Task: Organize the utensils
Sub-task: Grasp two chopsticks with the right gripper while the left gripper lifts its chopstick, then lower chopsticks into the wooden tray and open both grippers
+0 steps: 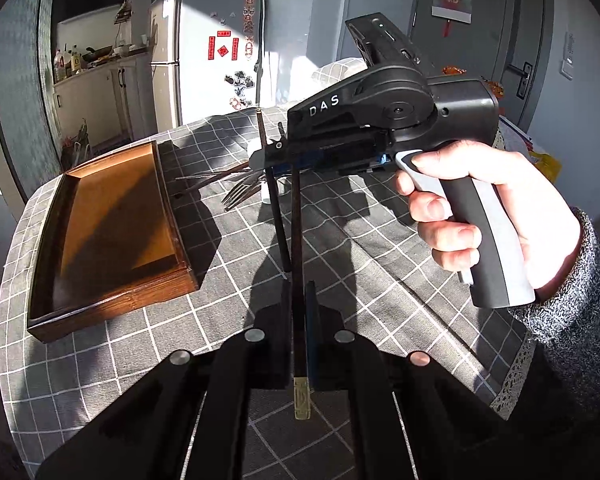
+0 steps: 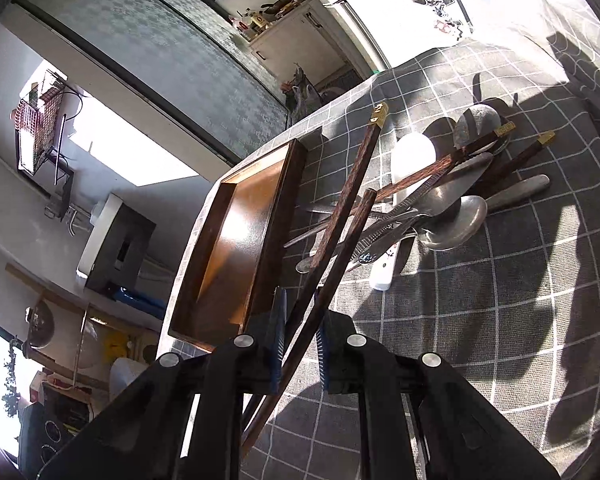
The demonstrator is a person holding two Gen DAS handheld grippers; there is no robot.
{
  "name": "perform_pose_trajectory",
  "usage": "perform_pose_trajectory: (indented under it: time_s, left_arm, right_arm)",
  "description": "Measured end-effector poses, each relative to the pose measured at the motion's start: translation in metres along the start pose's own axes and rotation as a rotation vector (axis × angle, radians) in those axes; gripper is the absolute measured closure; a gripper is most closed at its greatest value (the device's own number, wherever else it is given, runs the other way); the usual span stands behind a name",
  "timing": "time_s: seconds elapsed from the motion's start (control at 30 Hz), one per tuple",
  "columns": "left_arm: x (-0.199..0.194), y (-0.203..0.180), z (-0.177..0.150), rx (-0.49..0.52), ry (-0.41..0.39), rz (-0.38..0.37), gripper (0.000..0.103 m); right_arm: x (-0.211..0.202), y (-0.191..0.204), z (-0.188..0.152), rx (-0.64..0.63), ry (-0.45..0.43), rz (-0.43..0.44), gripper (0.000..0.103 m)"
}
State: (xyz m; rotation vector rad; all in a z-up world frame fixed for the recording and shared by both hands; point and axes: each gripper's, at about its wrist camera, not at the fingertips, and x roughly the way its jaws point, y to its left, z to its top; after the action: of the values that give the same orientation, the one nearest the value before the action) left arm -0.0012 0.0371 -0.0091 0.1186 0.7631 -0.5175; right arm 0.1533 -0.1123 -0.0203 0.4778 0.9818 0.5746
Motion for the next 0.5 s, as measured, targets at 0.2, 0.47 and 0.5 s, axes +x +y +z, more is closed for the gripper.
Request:
perform_pose_trajectory:
  time_s: [0.2, 0.47, 0.5]
  left_arm:
    - [0.009, 0.056, 0.011, -0.084, 0.023, 0.094, 0.096]
    - [0.025, 0.115, 0.029, -0.145, 0.071, 0.170, 0.097]
    - [0.023, 0.119, 0.031, -0.150, 0.068, 0.175, 0.098]
  right_arm:
    - [0.068, 0.046, 0.036, -0.083, 0.079, 0.031, 0.094]
    - [0.134, 0.060, 0.067, -0.065, 0.133, 0.033, 0.094]
    - [0.139, 0.062, 0.069, -0.072, 0.140, 0.036, 0.094]
